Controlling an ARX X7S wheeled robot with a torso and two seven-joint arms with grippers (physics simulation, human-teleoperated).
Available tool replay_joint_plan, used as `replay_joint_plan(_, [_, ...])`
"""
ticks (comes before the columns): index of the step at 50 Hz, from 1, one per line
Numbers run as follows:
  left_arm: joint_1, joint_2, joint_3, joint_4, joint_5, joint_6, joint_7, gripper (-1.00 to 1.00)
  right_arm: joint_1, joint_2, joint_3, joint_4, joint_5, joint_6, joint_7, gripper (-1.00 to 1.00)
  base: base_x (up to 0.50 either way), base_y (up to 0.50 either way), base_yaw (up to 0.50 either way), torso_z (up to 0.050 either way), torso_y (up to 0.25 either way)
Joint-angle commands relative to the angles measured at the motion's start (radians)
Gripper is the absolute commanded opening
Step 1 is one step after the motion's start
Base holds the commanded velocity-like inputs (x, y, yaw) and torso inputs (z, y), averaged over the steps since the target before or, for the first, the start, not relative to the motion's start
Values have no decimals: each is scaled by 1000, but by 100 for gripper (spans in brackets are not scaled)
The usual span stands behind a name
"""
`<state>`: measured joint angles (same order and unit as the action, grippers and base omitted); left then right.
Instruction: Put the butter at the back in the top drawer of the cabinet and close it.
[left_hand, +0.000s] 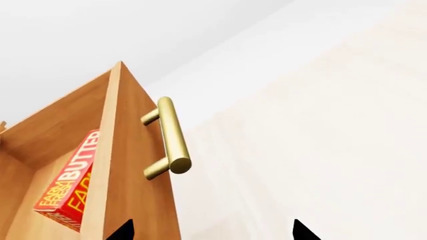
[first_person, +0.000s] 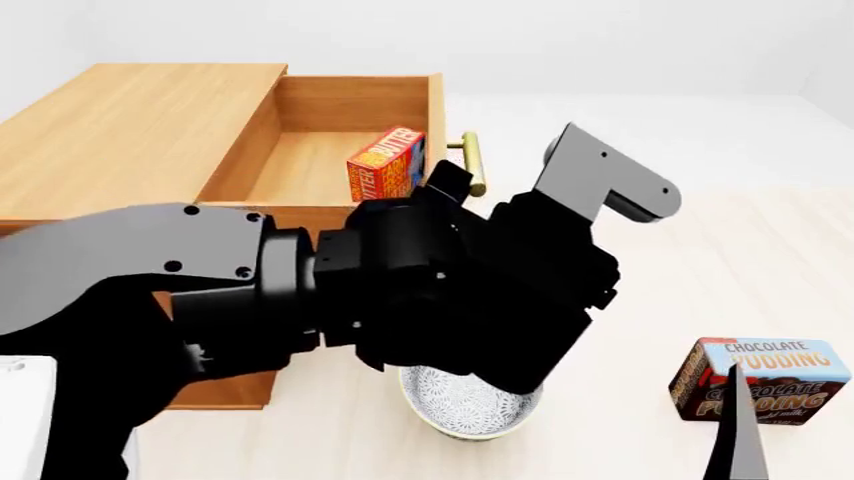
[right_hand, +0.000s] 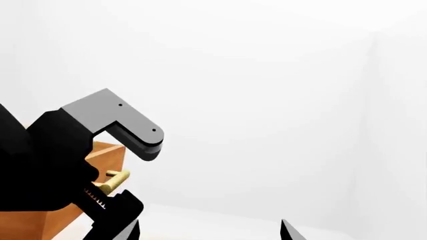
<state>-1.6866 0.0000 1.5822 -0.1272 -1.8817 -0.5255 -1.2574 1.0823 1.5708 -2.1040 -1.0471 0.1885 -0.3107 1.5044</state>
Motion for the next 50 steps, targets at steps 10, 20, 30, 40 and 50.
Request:
replay_joint_plan(10, [53, 0, 0, -62, 25, -59, 16, 100, -5, 0, -2, 0, -9, -1, 7, 100, 0, 0, 0, 0, 0])
replay_joint_plan(20, [62, 0, 1, -92, 13, -97, -9, 100, -6, 0, -1, 0, -10, 0, 8, 100, 3, 0, 0, 0, 0])
replay_joint_plan(30, [76, 0, 2, -119, -2, -145, -35, 100, -10, 0, -3, 0, -17, 0, 11, 100, 1, 0, 0, 0, 0])
replay_joint_plan(40, [72, 0, 3, -139, -18, -199, -100, 100, -10, 0, -2, 0, -18, 1, 12, 100, 0, 0, 0, 0, 0])
replay_joint_plan(50, [45, 0, 4, -149, -47, -241, -171, 100, -11, 0, -1, 0, -20, 0, 10, 100, 0, 0, 0, 0, 0])
